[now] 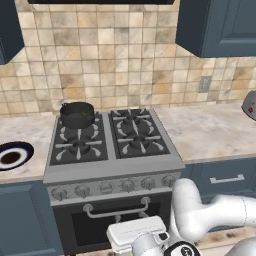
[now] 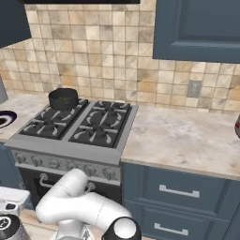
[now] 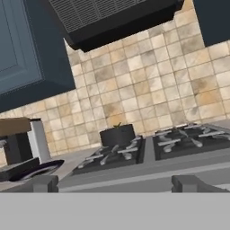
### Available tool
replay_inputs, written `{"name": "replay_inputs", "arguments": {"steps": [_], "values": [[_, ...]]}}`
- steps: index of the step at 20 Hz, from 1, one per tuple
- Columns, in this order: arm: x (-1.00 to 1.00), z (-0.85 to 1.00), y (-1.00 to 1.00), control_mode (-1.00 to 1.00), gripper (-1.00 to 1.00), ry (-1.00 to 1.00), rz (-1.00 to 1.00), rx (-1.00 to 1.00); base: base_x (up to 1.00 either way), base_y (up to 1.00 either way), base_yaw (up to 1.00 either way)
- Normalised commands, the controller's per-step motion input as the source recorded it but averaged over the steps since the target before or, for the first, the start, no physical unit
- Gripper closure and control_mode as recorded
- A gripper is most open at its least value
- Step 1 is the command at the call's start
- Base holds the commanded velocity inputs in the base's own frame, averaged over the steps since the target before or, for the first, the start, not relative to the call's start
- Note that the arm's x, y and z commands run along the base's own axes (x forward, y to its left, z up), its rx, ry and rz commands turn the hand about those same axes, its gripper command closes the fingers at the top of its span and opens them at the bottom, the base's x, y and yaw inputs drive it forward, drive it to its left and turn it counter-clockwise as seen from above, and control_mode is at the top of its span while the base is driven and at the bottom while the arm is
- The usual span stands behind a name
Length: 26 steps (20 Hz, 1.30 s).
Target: Retrieve the frozen meat and place it in the pot on a burner. Then turn the burner on.
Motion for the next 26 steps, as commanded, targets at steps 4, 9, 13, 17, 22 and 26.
{"name": "replay_inputs", "arguments": {"steps": [4,9,13,17,22,26], "values": [[0.41,-0.19,0.37,-1.00,-1.00,0.00,-0.02,0.01,0.00,0.00,0.00],[0.47,-0.16,0.35,-1.00,-1.00,0.00,-0.09,0.00,0.00,0.00,0.00],[0.35,-0.18,0.30,-1.00,-1.00,0.00,-0.19,0.00,0.00,0.00,0.00],[0.30,-0.11,0.13,-1.00,-1.00,0.00,-0.20,0.00,0.00,0.00,0.00],[0.29,-0.04,0.17,-1.00,-1.00,0.03,-0.15,-0.02,0.00,0.00,0.00],[0.27,-0.07,0.02,-1.00,-1.00,0.06,-0.02,0.00,0.00,0.00,0.00]]}}
